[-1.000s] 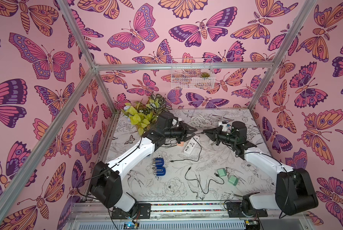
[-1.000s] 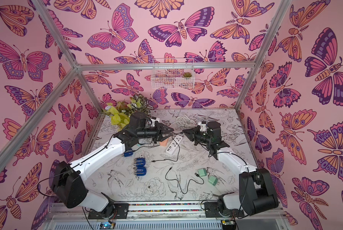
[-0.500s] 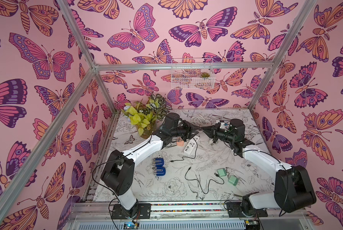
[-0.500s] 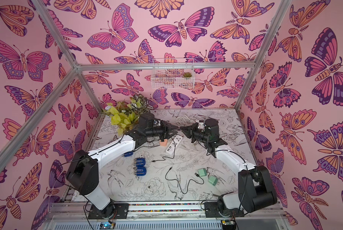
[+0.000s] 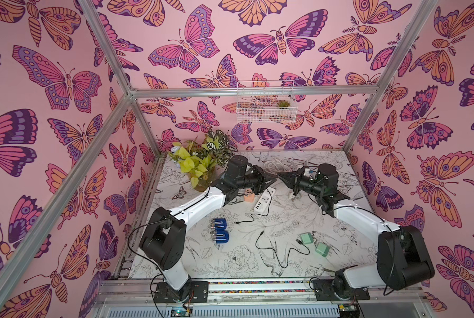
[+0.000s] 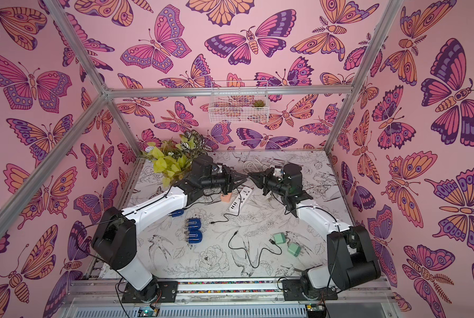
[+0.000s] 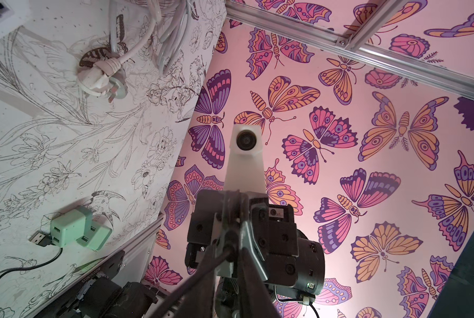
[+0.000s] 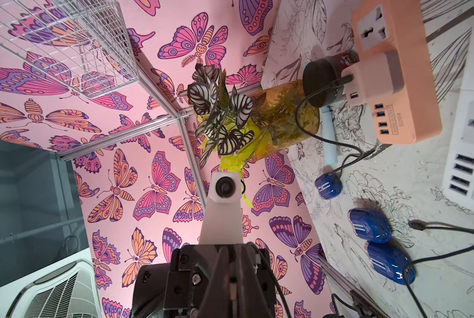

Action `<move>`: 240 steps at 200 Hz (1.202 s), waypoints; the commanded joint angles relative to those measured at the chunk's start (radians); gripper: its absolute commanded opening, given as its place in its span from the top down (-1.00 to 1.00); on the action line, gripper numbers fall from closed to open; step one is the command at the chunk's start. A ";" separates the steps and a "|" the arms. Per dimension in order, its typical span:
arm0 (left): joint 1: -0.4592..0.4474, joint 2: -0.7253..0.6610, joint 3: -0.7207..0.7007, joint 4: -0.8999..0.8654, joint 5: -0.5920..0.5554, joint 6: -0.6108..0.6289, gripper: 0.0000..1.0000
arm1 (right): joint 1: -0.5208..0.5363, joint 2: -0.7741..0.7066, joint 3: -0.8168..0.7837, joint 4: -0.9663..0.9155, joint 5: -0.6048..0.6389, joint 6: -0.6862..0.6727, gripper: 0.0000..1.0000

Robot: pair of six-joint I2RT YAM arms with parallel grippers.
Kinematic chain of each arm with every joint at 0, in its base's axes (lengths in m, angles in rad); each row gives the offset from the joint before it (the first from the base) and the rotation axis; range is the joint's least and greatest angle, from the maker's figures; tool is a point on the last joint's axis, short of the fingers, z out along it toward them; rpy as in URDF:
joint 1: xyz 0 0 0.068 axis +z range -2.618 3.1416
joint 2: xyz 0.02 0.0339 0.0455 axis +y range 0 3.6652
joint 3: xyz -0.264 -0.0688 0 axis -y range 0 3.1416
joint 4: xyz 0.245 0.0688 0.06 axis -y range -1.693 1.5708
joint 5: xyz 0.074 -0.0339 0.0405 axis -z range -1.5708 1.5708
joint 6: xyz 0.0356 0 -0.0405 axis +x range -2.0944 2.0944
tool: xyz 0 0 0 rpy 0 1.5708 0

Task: Charge the electric shaver
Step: Pick up the charging cable from the center of the board.

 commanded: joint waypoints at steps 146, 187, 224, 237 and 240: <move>0.010 0.041 -0.015 0.113 0.041 0.004 0.80 | 0.006 0.016 -0.010 0.036 -0.031 0.022 1.00; 0.006 0.050 -0.012 0.123 0.051 -0.003 0.67 | 0.008 0.028 -0.003 0.053 -0.032 0.039 1.00; 0.004 0.057 -0.010 0.127 0.057 -0.005 0.69 | 0.008 0.030 -0.003 0.051 -0.032 0.043 1.00; 0.004 0.055 -0.013 0.129 0.057 -0.005 0.80 | 0.008 0.030 -0.005 0.054 -0.032 0.044 1.00; 0.004 0.055 -0.014 0.129 0.056 -0.004 0.83 | 0.008 0.030 -0.006 0.054 -0.031 0.045 1.00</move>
